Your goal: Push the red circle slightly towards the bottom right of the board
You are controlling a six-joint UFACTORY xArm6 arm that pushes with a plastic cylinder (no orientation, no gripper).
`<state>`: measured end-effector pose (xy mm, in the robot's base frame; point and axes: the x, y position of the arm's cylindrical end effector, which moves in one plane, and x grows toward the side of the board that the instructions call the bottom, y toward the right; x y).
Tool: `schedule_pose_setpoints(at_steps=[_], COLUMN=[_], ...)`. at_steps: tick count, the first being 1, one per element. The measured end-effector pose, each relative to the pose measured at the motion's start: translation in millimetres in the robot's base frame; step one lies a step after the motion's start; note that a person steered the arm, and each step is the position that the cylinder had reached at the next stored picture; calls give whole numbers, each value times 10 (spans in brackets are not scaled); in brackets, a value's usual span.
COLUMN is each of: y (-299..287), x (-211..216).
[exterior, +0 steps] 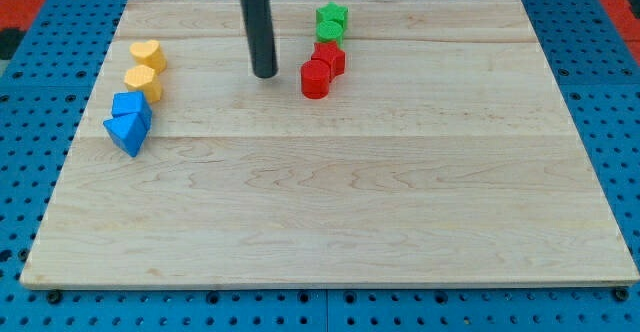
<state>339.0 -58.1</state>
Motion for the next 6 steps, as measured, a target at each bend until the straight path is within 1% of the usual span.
schedule_pose_setpoints(at_steps=[1, 2, 3, 5, 6], y=[370, 884, 858, 848, 1013], x=[88, 113, 363, 366, 543])
